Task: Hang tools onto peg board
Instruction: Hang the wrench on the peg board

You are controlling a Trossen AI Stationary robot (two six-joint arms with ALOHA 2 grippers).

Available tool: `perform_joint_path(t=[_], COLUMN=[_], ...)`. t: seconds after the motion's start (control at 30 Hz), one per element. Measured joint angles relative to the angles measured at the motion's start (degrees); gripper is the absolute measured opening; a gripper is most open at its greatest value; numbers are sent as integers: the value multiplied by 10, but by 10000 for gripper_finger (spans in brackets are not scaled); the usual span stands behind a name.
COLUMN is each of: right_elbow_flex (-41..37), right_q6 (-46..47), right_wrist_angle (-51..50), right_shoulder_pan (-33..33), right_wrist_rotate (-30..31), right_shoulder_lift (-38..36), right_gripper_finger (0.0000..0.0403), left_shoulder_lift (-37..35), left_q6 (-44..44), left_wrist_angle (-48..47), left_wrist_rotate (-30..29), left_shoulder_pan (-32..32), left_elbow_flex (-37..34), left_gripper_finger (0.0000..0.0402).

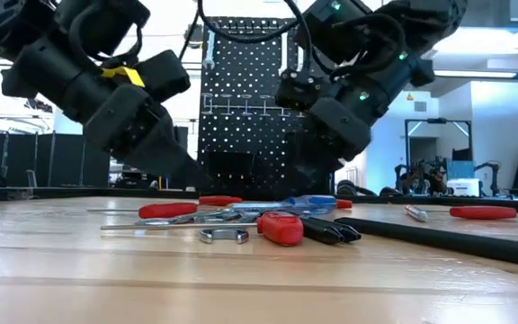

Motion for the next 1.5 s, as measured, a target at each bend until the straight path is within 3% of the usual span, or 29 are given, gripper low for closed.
perform_joint_path(t=[0.23,0.33,0.43,0.6,0.73,0.83,1.03,1.3,1.5], right_elbow_flex=[-1,-2,-1,-1,-1,-1,-1,-1,-1], right_q6=[77,97,100,76,69,69,69,72,78], right_wrist_angle=[-194,-219,-191,-116,-83,-83,-77,-74,-73], right_shoulder_pan=[0,11,36,82,110,124,129,130,134], right_wrist_rotate=[114,151,158,163,167,168,171,171,171], right_shoulder_lift=[-31,-37,-45,-50,-47,-47,-47,-47,-46], right_gripper_finger=[60,60,60,60,60,60,60,60,60], left_shoulder_lift=[-2,-9,-9,29,81,111,130,122,104], left_q6=[-26,-40,-42,-60,-193,-273,-369,-393,-421], left_wrist_angle=[-42,-43,-47,-160,-255,-329,-395,-544,-542], left_wrist_rotate=[0,-15,-29,-93,-173,-185,-211,-239,-249], left_shoulder_pan=[0,0,-10,-66,-94,-93,-73,-49,-68], left_elbow_flex=[5,5,22,113,190,225,233,233,231], left_gripper_finger=[122,122,122,106,89,80,82,89,89])
